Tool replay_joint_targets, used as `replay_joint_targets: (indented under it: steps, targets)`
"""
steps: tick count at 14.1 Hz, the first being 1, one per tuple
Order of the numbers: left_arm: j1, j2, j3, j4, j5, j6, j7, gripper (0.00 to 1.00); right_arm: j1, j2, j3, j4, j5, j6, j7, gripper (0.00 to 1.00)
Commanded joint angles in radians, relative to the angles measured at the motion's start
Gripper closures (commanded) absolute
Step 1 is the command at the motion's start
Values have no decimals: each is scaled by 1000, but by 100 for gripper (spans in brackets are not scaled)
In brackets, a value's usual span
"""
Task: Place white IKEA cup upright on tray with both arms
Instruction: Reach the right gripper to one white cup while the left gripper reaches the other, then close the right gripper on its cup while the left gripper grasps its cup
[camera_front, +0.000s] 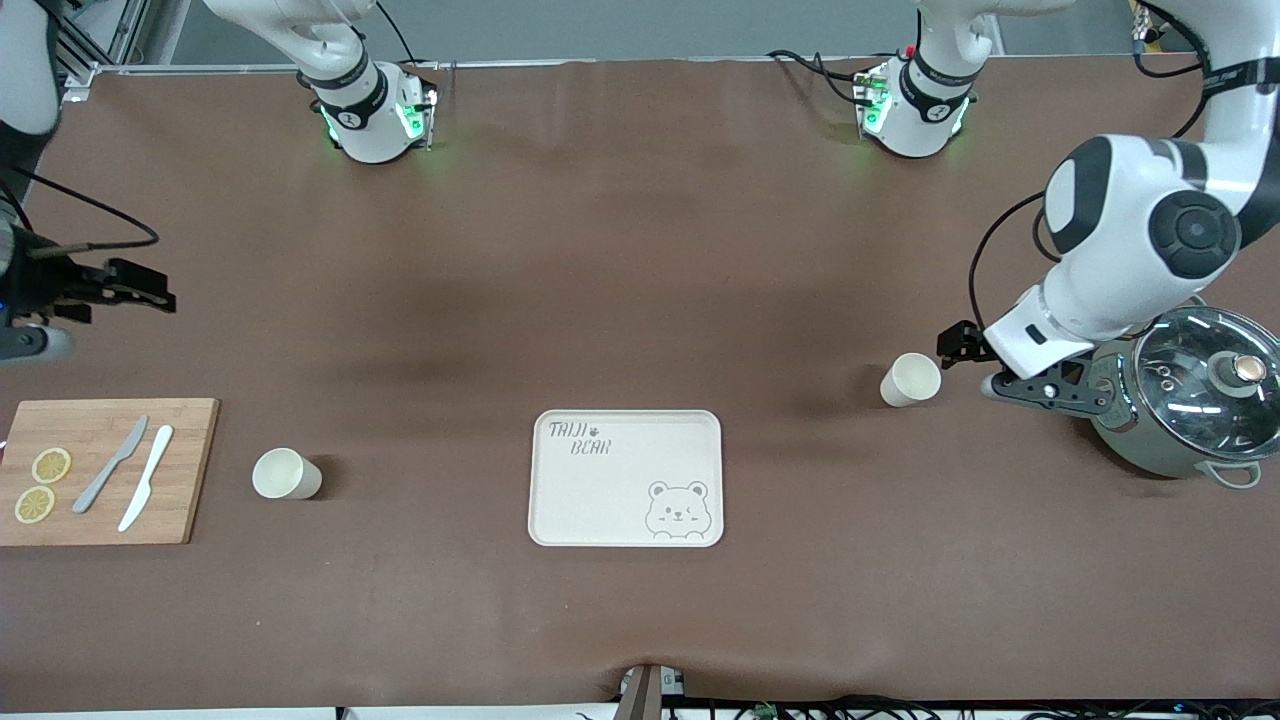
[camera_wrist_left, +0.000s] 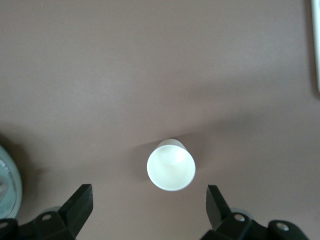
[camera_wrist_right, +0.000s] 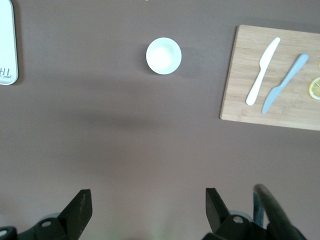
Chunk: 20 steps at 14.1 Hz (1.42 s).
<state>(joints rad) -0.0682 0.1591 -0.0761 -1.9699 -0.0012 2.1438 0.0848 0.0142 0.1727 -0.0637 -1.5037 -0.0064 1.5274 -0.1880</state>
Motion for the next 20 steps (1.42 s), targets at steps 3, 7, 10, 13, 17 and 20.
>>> replay_joint_targets:
  steps: [3, 7, 10, 13, 17, 20]
  targets:
    - [14, -17, -4, -187, -19, 246, 49, 0, 32, 111, -1, -7, 40, 85, 18, 0]
    - [30, 48, -4, -260, -19, 413, 76, 0, 44, 169, -1, -90, 68, 238, 44, 0]
    - [50, 94, -4, -280, -17, 499, 107, 0, 53, 234, -1, -90, 69, 347, 44, 0]
    - [51, 137, -4, -284, -19, 554, 110, 0, 59, 313, -1, -90, 68, 494, 44, 0]
    - [51, 178, -4, -287, -17, 608, 113, 0, 61, 404, -1, -90, 68, 632, 42, 0]
    - [50, 188, -5, -300, -17, 636, 113, 0, 55, 441, -1, -89, 68, 684, 32, 0]
